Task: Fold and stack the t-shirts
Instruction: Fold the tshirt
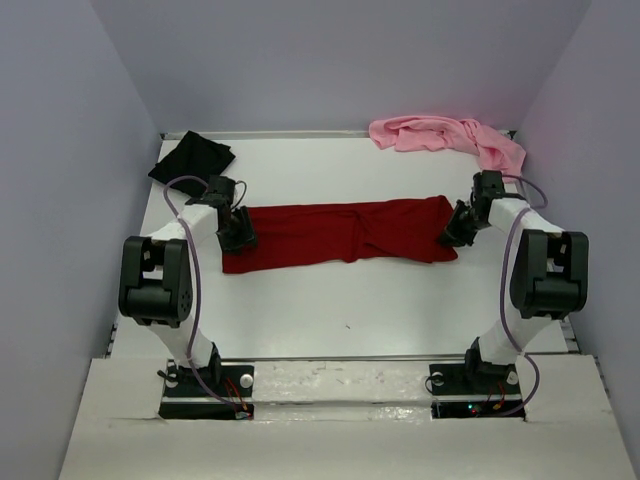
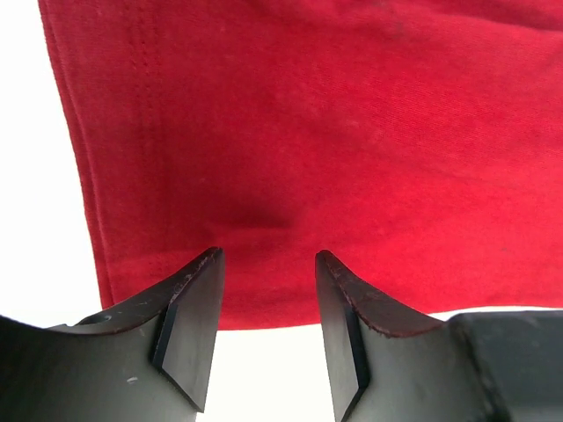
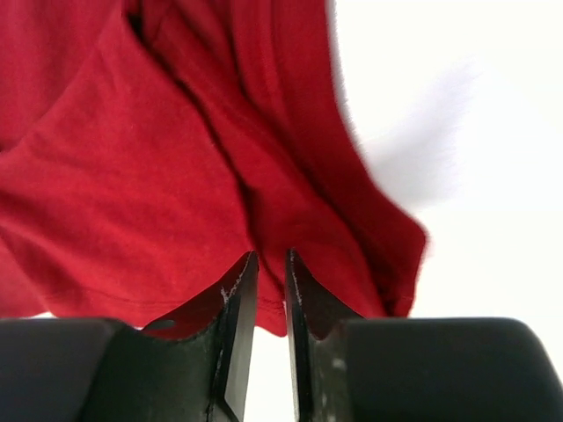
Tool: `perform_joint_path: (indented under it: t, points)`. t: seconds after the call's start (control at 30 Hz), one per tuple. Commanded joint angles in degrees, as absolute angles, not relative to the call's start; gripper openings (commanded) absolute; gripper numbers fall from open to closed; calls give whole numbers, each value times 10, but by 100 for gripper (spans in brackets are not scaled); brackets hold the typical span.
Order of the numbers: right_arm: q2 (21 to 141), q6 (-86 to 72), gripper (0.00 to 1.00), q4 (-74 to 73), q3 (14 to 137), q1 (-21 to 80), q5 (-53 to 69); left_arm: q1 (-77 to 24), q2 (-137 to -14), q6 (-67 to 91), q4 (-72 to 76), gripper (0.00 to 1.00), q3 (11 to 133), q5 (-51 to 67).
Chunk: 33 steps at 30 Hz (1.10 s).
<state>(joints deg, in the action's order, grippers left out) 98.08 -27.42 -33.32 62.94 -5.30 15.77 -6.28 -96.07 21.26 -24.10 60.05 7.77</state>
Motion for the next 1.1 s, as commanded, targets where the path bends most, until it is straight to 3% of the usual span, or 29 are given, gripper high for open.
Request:
perform_joint_path:
  t: [0.0, 0.3, 0.5, 0.7, 1.07]
  points:
    - [994, -245, 25, -352, 671, -57, 100, -62, -976, 197, -264, 55, 624, 55]
    - [1038, -237, 34, -359, 705, -57, 67, -64, -994, 195, -293, 57, 627, 26]
    - [1054, -231, 39, -330, 703, -52, 70, -93, -1002, 185, -325, 61, 648, -68]
    - [1085, -219, 40, -328, 736, -36, 56, -107, -1023, 192, -334, 61, 646, -80]
    - [1170, -231, 41, -327, 844, -1, 68, -219, -1029, 192, -400, 62, 668, -139]
